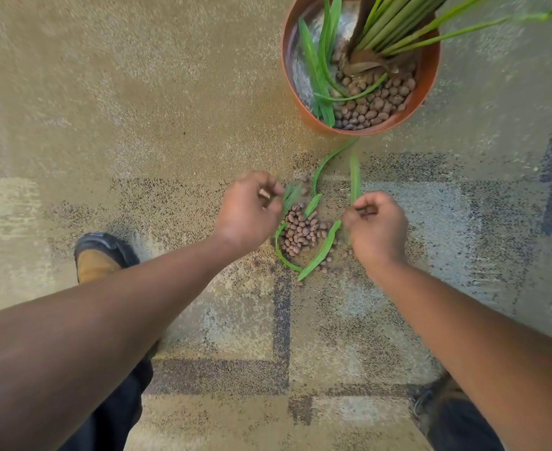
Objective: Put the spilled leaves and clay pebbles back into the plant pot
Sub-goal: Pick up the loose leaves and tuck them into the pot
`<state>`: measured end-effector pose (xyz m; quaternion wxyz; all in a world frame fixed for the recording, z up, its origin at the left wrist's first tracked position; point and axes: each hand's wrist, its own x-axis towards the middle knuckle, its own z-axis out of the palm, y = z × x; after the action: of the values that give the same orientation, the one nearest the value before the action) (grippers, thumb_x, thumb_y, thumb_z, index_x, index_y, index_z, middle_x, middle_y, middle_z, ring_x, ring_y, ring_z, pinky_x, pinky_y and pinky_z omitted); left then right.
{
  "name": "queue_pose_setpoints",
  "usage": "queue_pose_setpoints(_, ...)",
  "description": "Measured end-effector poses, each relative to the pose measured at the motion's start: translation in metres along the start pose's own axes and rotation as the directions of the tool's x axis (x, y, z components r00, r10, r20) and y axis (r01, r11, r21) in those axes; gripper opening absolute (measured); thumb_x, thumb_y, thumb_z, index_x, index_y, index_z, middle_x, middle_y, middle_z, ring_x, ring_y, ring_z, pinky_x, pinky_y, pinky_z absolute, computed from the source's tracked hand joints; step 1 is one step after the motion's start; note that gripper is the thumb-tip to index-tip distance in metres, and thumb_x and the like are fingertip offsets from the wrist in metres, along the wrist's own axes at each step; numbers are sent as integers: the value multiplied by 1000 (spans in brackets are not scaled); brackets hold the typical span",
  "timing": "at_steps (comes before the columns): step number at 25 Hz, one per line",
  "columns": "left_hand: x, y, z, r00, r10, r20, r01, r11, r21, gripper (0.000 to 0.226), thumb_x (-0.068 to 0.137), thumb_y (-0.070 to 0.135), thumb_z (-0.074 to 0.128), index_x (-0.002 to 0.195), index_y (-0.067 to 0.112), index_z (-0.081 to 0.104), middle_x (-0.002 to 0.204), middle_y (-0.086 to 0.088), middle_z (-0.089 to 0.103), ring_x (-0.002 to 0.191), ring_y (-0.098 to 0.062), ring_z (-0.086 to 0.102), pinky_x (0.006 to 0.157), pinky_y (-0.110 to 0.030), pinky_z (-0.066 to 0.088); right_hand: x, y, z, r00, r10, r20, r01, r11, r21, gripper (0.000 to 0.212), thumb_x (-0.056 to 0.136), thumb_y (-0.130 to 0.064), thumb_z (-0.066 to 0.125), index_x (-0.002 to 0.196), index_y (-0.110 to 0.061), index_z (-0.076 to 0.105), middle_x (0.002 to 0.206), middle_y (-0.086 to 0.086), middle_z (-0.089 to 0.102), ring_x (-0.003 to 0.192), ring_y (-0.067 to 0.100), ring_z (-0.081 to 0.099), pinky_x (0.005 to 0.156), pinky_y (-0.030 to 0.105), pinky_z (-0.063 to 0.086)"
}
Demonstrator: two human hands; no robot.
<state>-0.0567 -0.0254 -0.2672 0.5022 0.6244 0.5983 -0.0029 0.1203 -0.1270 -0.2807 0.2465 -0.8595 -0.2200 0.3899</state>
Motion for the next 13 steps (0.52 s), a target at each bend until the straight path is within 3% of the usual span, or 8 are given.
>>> queue_pose_setpoints(3, 8, 49, -19, 971, 147, -187, -188, 957, -223, 32, 94, -1, 63, 84, 30, 61, 104, 2, 63, 84, -13, 65, 74, -23, 59, -13, -26, -17, 986, -141, -91, 160, 952, 262, 34, 85, 9, 65, 87, -24, 60, 83, -3, 62, 69, 11, 57, 58, 21, 54)
queue_pose_setpoints(5, 26, 81, -31, 938, 199, -285, -276, 925, -261, 24, 96, 1, 62, 95, 25, 65, 109, -1, 63, 82, -16, 67, 72, -24, 60, -11, -51, -28, 944, -309, -115, 329, 905, 271, 25, 87, 3, 64, 95, -20, 64, 84, 2, 64, 67, 14, 58, 54, 23, 52)
queue_pose_setpoints(7, 49, 107, -38, 910, 253, -328, -315, 937, -152, 23, 96, 2, 62, 112, 19, 66, 113, 5, 57, 80, -8, 64, 76, -17, 58, 6, -75, -36, 882, -457, -112, 470, 872, 140, 21, 90, -6, 62, 106, -19, 68, 93, 5, 66, 72, 16, 61, 59, 24, 53)
queue_pose_setpoints(9, 70, 120, -37, 905, 306, -296, -311, 950, 32, 35, 94, 2, 63, 127, 15, 63, 117, 7, 50, 91, -5, 60, 89, -15, 54, 30, -96, -38, 841, -538, -65, 534, 843, -67, 25, 91, -11, 60, 114, -16, 70, 105, 5, 66, 82, 14, 59, 70, 26, 51)
queue_pose_setpoints(11, 87, 120, -35, 919, 343, -196, -314, 935, 163, 44, 92, 1, 64, 134, 15, 61, 124, 2, 48, 109, -13, 58, 99, -24, 53, 51, -109, -33, 837, -547, 24, 534, 806, -254, 32, 92, -12, 60, 123, -14, 69, 114, 7, 65, 95, 19, 59, 83, 32, 52)
queue_pose_setpoints(13, 94, 114, -33, 931, 352, -99, -321, 916, 241, 45, 90, 2, 65, 133, 13, 61, 131, -3, 48, 113, -22, 58, 101, -34, 54, 66, -116, -24, 838, -533, 117, 528, 739, -418, 39, 94, -14, 60, 132, -13, 63, 124, 10, 64, 112, 29, 58, 97, 42, 51)
